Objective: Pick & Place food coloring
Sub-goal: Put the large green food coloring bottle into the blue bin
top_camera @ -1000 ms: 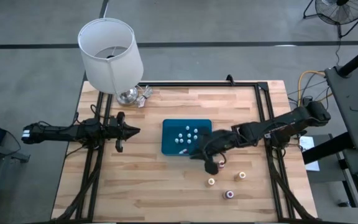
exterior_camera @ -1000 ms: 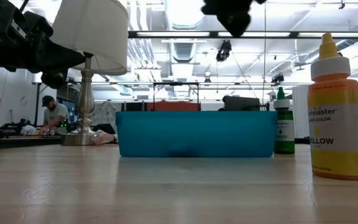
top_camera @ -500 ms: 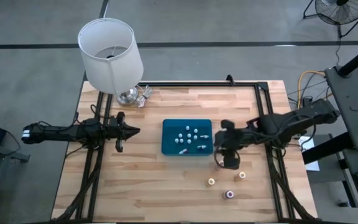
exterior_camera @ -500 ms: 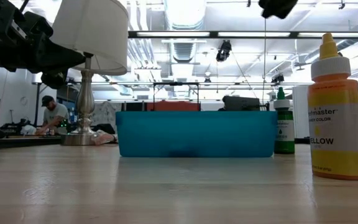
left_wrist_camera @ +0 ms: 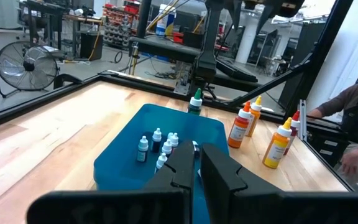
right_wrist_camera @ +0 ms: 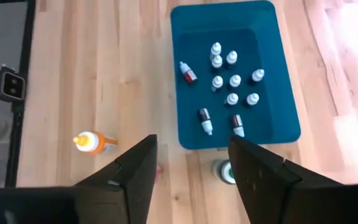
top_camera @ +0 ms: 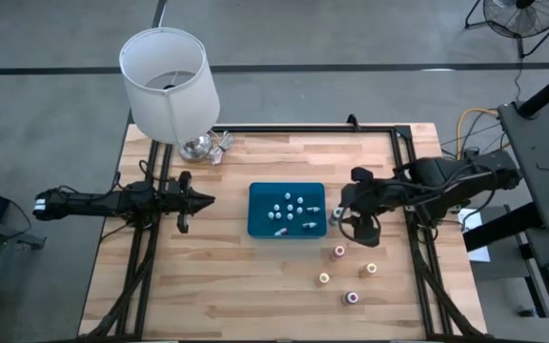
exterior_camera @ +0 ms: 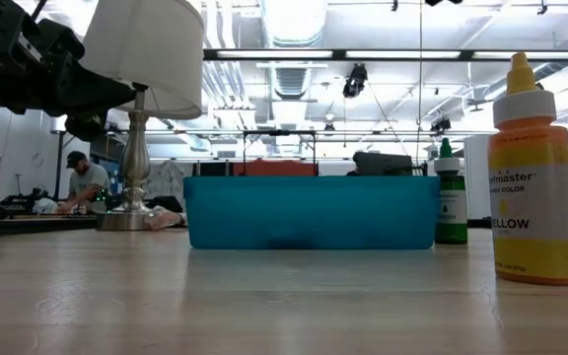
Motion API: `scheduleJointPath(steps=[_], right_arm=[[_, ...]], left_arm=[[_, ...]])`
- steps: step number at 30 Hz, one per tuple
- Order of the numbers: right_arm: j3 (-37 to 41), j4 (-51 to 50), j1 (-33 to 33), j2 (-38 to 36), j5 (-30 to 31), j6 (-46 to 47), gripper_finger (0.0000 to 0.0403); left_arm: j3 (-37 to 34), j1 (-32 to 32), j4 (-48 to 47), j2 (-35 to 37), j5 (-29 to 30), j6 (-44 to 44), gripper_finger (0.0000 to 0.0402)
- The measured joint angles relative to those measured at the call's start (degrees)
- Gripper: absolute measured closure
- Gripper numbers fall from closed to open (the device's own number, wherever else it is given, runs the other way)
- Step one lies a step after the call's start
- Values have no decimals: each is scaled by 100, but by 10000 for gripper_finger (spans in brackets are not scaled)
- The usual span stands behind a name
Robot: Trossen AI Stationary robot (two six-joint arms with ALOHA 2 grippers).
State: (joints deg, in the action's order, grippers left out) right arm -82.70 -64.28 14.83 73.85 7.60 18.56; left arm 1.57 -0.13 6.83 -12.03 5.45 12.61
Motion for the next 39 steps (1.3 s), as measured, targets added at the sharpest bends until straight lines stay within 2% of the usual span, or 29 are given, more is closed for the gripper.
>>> scheduleJointPath(steps=[7, 15, 20, 30, 39], right_arm=[[-350, -737, -135, 2, -135, -186, 211], [-498, -1155, -520, 2, -899, -551, 211], [-498, -1291, -743, 210, -1177, -923, 211], [-494, -1352, -1215, 653, -1201, -1851, 211], [-487, -1390, -1474, 738, -1216, -2205, 211]], left_arm=[[0, -1, -4, 0, -2, 1, 400], [1, 1, -7, 0, -1, 0, 400], [0, 1, -5, -2, -1, 1, 400], [2, -1, -4, -2, 0, -1, 400], [1, 1, -2, -2, -1, 0, 400]])
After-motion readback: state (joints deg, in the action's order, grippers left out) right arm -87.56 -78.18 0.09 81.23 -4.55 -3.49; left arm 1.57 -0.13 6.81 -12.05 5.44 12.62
